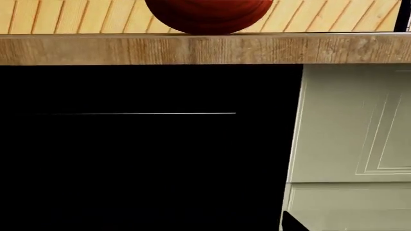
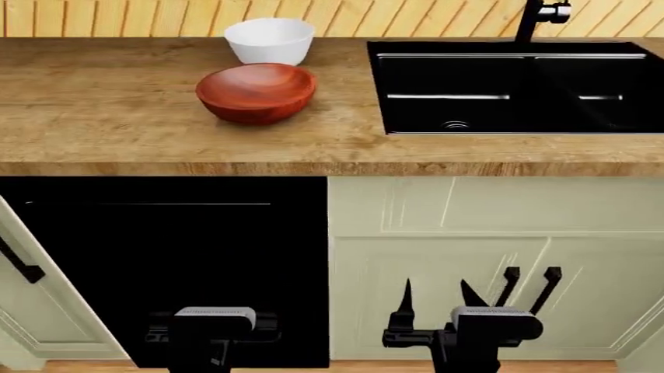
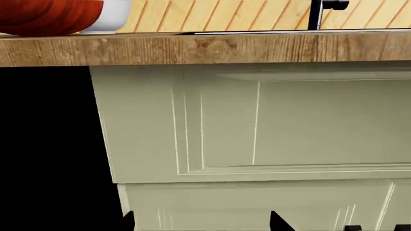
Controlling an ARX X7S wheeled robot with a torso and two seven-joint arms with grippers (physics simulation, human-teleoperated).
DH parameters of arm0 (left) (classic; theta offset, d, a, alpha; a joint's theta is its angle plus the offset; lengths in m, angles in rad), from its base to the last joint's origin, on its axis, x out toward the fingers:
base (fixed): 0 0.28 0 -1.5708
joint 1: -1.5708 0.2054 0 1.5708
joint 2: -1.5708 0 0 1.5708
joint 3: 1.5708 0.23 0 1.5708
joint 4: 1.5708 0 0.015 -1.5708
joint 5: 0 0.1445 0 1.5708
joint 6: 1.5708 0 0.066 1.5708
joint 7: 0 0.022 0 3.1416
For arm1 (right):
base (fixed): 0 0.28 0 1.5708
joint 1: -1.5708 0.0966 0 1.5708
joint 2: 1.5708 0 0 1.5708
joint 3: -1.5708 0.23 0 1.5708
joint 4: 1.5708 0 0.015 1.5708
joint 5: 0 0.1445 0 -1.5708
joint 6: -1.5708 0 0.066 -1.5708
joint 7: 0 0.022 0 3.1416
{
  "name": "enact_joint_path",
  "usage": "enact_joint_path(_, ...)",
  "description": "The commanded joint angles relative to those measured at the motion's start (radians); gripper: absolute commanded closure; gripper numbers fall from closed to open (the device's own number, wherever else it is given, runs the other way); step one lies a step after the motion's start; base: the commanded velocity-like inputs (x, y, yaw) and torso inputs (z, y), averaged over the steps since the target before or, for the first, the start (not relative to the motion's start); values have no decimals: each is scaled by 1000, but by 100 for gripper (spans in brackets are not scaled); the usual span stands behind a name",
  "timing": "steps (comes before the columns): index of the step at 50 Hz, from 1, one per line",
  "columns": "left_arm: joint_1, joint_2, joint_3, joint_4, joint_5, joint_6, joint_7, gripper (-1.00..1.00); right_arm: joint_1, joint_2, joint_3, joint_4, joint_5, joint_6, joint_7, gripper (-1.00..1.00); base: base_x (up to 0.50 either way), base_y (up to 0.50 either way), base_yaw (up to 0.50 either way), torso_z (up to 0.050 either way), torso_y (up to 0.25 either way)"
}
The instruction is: Stack the bowls in the sink.
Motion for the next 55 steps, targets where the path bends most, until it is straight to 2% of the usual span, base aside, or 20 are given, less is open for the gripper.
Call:
enact_joint_path(1, -1, -9, 10, 10, -8, -10, -11, -100, 1, 8, -11, 2, 9, -3, 7, -100, 0, 500, 0, 0, 0)
enact_joint_path(21, -8, -19, 27, -11, -16, 3, -22, -100, 5, 20, -26, 3, 20, -4, 19, -100, 0, 500, 0, 0, 0)
enact_joint_path(35, -7, -33, 35, 36, -28, -26, -34, -100, -4, 33, -15, -46, 38, 11, 47, -100, 0, 0, 0, 0, 0)
enact_joint_path(47, -38, -59, 29, 239, -57, -148, -57, -100, 18, 92, 20, -325, 73, 199, 107, -100, 0, 0, 0, 0, 0)
enact_joint_path(55, -151, -73, 5, 408, -134, -298, -65, -100, 142, 129, 47, -506, 153, 397, 123, -100, 0, 0, 0, 0, 0)
